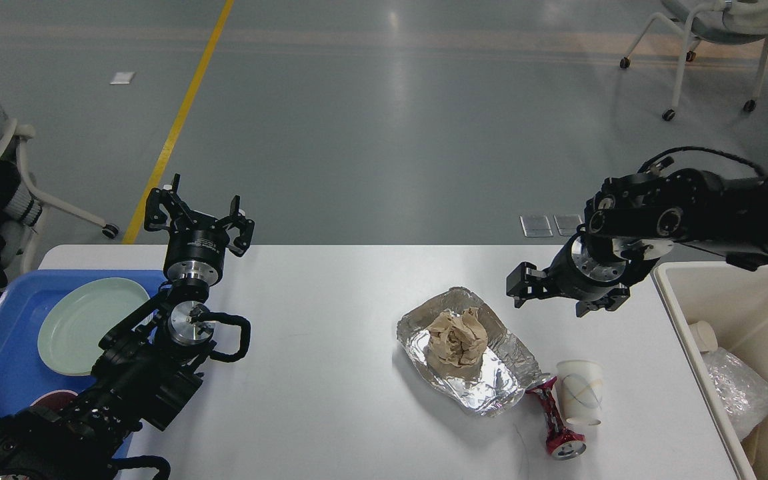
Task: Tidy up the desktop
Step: 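Bring the right gripper back toward the foil tray of food, then grasp the foil tray holding crumpled food with the right gripper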
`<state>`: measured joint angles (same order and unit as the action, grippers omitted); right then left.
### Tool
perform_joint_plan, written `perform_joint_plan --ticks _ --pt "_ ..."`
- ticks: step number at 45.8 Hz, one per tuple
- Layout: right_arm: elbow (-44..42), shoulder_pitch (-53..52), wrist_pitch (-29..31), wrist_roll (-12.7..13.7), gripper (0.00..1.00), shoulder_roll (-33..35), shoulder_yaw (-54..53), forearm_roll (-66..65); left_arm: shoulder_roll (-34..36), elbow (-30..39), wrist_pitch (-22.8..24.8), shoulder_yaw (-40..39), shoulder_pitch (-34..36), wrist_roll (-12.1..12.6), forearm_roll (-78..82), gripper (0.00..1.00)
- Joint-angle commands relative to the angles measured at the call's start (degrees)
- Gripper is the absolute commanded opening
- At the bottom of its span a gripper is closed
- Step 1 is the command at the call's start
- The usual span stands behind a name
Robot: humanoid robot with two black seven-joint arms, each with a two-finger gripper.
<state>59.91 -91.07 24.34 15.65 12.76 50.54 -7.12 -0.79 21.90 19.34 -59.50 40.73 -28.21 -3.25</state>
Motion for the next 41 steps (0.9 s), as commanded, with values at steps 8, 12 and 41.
perform_joint_plan --ticks 8,12,41 --pt "-4.18 5.99 -3.77 -0.71 0.96 -3.18 0.08 -9.66 0.00 -0.02 0.00 0.00 0.05 0.00 0.00 1.00" --pt "-4.36 6.78 -3.86 -1.94 0.95 -3.10 0.26 -11.86 0.00 -0.02 0.00 0.00 0.05 0.00 0.00 1.00" --pt "-4.98 11.53 -4.21 -10.73 0.95 -7.05 0.52 -22.41 0.00 -0.02 0.00 0.00 0.05 0.00 0.00 1.00"
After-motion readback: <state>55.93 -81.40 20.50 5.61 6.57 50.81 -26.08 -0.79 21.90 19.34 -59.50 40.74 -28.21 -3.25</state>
